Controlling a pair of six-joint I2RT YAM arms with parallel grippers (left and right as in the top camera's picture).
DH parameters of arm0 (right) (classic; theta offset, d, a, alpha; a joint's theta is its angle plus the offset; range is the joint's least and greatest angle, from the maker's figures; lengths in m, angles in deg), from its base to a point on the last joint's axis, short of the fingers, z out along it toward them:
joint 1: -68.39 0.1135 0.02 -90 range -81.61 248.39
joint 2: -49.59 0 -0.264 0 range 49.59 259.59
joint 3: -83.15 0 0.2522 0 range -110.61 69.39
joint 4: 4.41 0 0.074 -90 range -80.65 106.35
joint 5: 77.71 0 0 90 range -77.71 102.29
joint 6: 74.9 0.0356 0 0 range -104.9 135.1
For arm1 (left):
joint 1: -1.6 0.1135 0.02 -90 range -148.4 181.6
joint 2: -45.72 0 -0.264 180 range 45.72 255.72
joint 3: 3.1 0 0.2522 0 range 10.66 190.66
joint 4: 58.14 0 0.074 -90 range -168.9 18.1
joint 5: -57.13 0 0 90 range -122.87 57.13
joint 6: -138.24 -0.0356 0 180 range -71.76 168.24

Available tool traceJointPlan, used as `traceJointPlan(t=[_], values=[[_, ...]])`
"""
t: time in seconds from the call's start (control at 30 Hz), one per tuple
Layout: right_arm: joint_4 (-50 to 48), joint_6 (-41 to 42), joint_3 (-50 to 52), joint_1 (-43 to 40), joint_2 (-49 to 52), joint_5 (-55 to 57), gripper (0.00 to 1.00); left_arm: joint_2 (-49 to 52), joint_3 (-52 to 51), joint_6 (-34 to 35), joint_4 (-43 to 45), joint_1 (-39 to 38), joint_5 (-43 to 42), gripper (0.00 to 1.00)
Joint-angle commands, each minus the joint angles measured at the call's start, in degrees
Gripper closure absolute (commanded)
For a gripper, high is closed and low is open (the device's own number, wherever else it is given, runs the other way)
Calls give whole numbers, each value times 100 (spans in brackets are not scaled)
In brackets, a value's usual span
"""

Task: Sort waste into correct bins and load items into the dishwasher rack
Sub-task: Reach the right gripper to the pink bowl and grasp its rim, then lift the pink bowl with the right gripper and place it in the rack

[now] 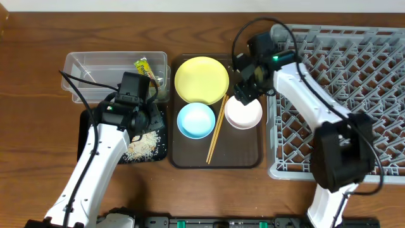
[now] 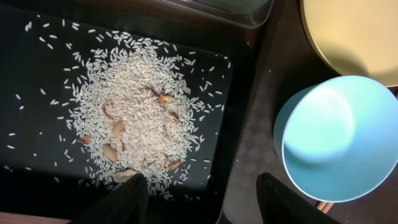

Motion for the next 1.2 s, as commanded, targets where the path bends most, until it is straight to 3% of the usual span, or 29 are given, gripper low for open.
traceJointPlan(t=[0.0, 0.27, 0.4, 0.6, 0.77, 1.0, 1.17], values=[[9, -76, 0, 90, 260, 374, 35, -92, 33, 76, -15, 35, 131, 41], [177, -57, 0, 87, 431, 592, 66, -92, 33, 76, -17, 35, 131, 41], [367, -52, 0, 87, 428, 857, 98, -92, 33, 76, -17, 35, 131, 41], [483, 682, -11, 52, 319, 1661, 99, -92, 33, 76, -15, 35, 129, 41], [363, 999, -44, -20, -282, 1698, 99, -92, 33, 76, -13, 35, 129, 41], [-352, 992, -48, -297, -1613, 2142, 99, -92, 33, 76, 28, 35, 129, 40], [-1051, 962, -46, -586, -2033, 3418, 99, -92, 33, 74, 26, 35, 129, 36]])
